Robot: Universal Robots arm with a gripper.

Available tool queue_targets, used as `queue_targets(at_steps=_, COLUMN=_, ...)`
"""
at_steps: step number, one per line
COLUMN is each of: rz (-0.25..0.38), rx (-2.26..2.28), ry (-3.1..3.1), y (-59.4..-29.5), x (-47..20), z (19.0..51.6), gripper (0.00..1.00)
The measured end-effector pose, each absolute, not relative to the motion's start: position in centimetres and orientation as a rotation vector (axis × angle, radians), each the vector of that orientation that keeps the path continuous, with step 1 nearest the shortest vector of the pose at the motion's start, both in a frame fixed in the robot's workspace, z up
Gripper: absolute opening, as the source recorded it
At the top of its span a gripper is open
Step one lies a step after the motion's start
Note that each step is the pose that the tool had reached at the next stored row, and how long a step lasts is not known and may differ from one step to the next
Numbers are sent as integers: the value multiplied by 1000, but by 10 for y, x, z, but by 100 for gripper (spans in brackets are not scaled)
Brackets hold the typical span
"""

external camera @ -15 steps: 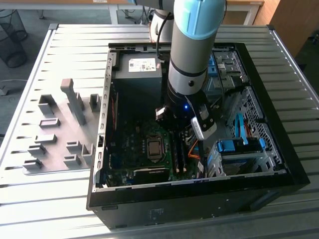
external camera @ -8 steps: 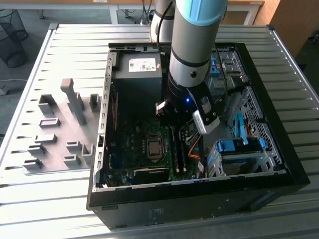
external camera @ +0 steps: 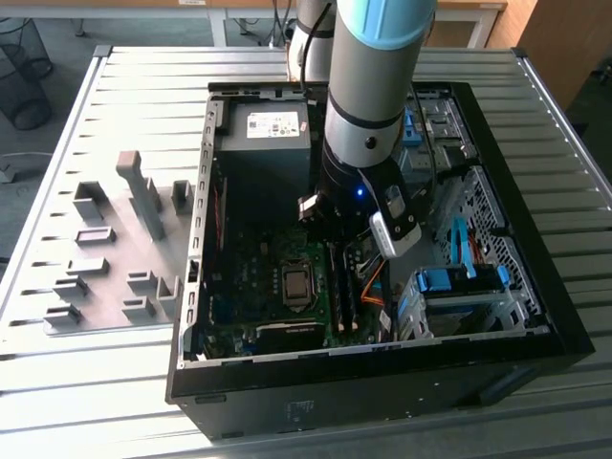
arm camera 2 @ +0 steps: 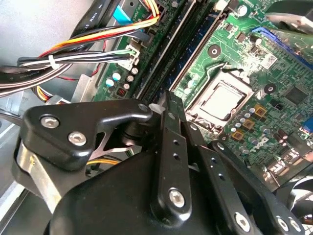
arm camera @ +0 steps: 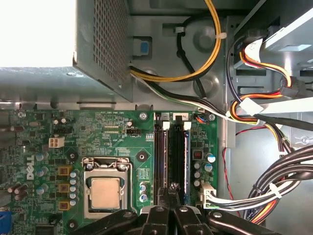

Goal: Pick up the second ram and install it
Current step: 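Press down the second ram until it locks into place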

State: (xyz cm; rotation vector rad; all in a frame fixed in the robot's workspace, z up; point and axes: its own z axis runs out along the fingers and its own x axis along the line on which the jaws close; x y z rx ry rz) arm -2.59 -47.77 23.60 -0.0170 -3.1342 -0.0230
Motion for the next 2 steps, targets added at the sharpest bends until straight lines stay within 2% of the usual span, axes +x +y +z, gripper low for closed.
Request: queue_targets(at_steps=2, rz=-23, rx=-17, ry=-3134, y=-478, x=-26, z=236, gripper=10)
